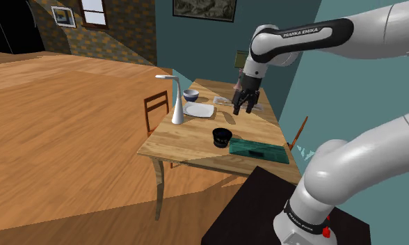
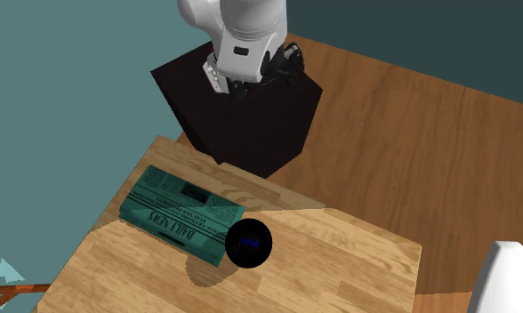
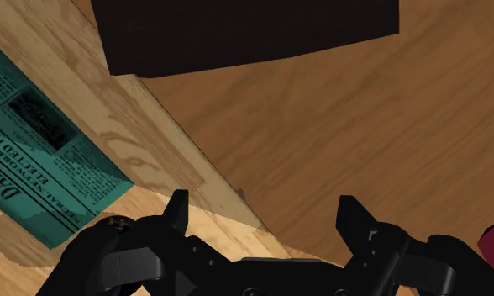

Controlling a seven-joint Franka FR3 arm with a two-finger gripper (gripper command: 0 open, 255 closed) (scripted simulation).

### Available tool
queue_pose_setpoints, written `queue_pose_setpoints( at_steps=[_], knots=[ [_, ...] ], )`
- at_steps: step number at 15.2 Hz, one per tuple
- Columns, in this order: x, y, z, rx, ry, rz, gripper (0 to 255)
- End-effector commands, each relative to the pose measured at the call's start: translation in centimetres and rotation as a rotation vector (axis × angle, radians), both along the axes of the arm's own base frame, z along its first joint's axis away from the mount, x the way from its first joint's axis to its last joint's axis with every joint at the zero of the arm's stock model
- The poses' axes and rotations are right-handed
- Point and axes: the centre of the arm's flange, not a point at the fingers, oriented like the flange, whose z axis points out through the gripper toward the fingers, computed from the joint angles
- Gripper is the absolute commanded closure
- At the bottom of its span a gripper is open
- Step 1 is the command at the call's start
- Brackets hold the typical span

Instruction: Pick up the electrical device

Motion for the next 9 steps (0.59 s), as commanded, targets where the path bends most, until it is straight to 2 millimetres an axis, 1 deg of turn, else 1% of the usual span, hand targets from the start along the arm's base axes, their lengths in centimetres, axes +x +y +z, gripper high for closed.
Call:
queue_pose_setpoints(
  at_steps=[1,9],
  knots=[
    [0.8,-2.3,-1.4,0.025,-0.021,-0.019,0],
    [3.5,-11.1,-8.2,0.13,-0.094,-0.093,0]
  ],
)
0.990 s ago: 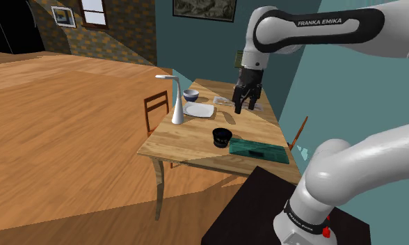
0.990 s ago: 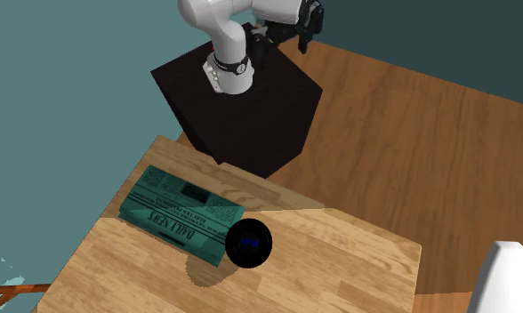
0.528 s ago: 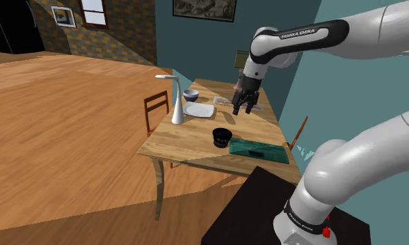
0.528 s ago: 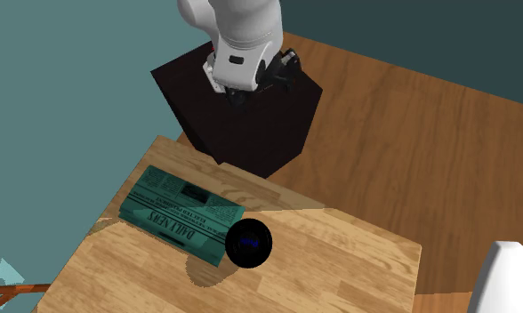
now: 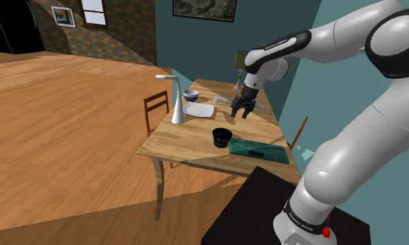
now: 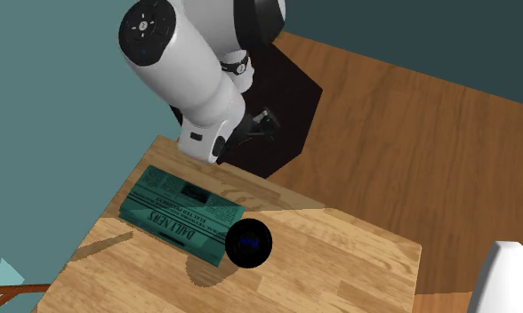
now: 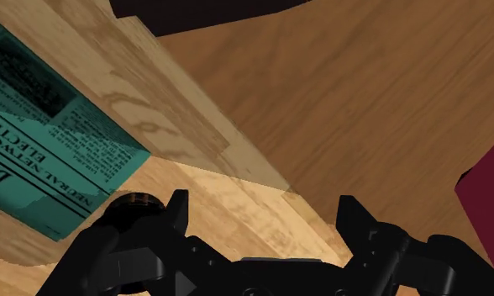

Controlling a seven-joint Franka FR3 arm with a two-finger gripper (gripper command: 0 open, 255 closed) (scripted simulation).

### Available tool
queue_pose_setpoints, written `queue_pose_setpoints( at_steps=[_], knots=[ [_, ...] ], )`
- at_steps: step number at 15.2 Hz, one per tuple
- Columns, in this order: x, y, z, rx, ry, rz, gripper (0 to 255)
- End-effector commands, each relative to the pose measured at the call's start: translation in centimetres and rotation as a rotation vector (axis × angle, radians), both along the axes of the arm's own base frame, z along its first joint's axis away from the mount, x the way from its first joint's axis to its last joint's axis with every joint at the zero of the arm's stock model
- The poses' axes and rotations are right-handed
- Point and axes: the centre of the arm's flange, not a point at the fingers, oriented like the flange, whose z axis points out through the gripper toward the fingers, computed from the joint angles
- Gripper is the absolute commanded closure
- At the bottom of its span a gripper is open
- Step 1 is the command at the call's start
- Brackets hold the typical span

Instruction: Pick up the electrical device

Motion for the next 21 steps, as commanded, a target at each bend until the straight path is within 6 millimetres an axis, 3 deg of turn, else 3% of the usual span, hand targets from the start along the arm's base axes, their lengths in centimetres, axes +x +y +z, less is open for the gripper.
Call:
queue_pose_setpoints(
  at_steps=[1,19,21],
  knots=[
    [0.5,-2.0,-1.6,0.026,-0.02,-0.019,0],
    [6.3,-19.6,-19.6,0.261,-0.186,-0.185,0],
    [6.3,-19.7,-20.2,0.261,-0.186,-0.185,0]
  ],
)
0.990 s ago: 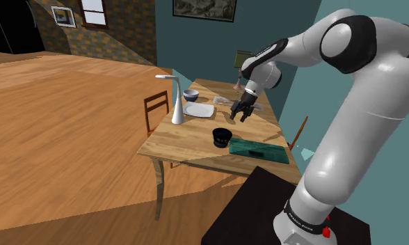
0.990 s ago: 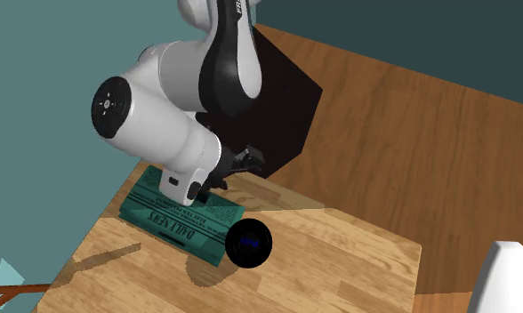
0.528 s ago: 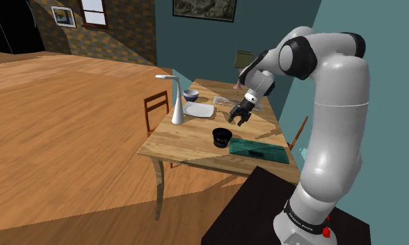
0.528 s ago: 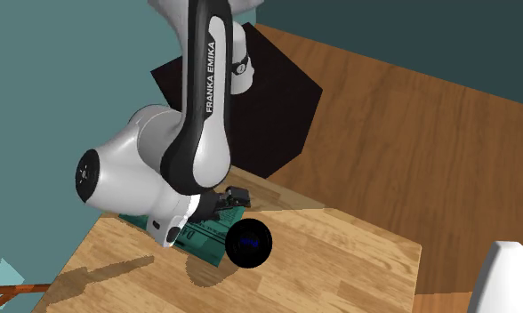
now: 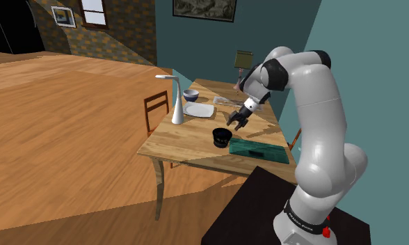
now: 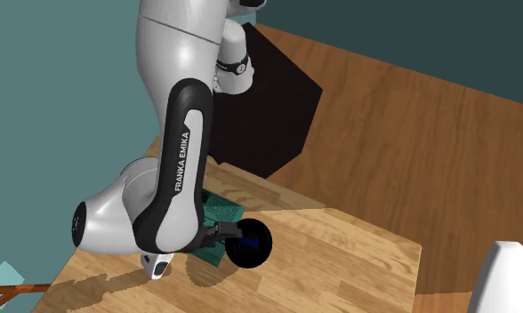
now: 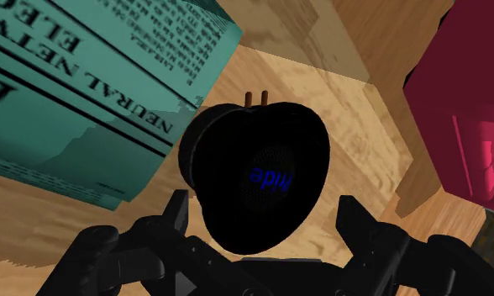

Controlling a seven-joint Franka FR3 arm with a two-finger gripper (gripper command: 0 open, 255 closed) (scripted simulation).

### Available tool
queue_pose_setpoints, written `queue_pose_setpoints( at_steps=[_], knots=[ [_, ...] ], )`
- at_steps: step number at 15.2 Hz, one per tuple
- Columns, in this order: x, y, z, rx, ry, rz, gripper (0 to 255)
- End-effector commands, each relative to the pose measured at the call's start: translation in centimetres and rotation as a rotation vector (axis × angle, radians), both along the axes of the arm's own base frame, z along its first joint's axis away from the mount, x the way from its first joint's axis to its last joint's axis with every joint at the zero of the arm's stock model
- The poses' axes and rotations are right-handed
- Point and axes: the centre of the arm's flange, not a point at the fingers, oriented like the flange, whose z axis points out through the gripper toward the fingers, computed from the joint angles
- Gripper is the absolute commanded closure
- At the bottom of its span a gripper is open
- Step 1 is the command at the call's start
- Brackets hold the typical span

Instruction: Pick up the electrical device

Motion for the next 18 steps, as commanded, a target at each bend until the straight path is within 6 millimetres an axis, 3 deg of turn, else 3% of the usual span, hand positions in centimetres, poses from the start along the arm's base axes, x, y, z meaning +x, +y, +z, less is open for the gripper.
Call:
queue_pose_setpoints(
  at_steps=[1,6,8,9,18],
  knots=[
    [0.1,-0.3,-1.1,0.004,-0.004,-0.002,0],
    [0.1,-0.3,-4.1,0.004,-0.004,-0.002,0],
    [0.1,-0.3,-4.1,0.004,-0.004,-0.002,0],
    [0.0,-0.4,-4.0,0.004,-0.004,-0.002,255],
    [0.1,-0.3,-4.1,0.004,-0.004,-0.002,255]
  ],
)
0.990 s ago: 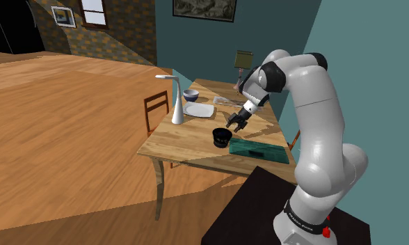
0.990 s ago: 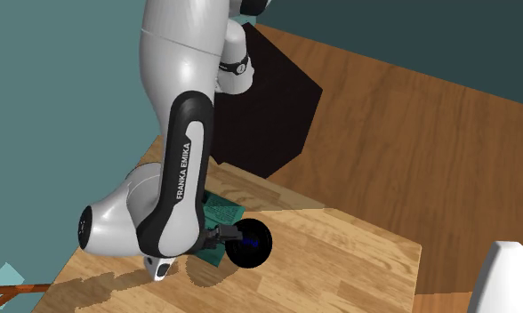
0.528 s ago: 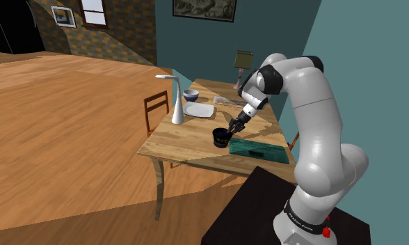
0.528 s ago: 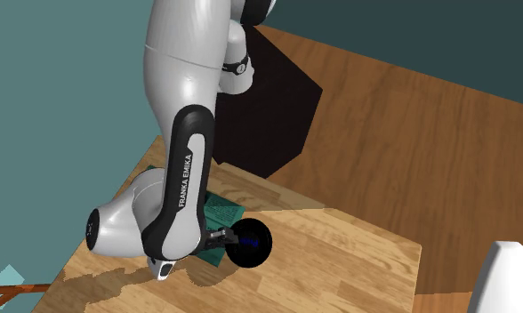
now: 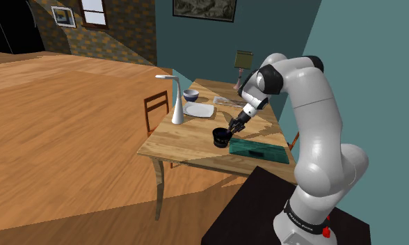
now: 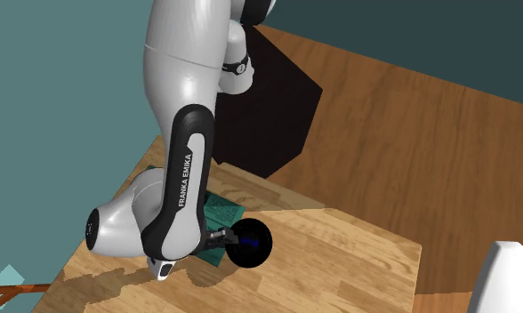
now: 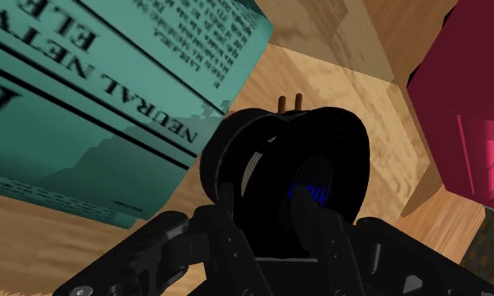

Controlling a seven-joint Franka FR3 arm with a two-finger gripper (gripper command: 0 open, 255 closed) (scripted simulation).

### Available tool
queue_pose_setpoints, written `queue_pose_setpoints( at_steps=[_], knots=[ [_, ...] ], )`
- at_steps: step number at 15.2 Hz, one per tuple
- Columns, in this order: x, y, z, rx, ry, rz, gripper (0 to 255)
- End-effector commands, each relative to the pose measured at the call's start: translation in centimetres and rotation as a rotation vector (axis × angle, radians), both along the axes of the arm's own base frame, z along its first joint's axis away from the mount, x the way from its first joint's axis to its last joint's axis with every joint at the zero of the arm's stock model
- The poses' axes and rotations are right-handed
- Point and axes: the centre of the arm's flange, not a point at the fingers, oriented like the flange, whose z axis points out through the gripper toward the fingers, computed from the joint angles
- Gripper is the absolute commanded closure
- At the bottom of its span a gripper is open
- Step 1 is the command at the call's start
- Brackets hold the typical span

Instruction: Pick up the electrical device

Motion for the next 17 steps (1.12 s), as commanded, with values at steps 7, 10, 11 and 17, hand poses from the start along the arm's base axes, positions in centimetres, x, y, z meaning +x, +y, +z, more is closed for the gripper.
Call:
queue_pose_setpoints(
  at_steps=[7,10,11,17],
  knots=[
    [0.0,0.1,3.5,0.001,0.003,0.001,255],
    [0.0,0.1,5.1,0.001,0.003,0.001,255],
    [0.0,0.1,5.6,0.001,0.003,0.001,255],
    [0.0,0.1,7.8,0.001,0.003,0.001,255]
  ],
)
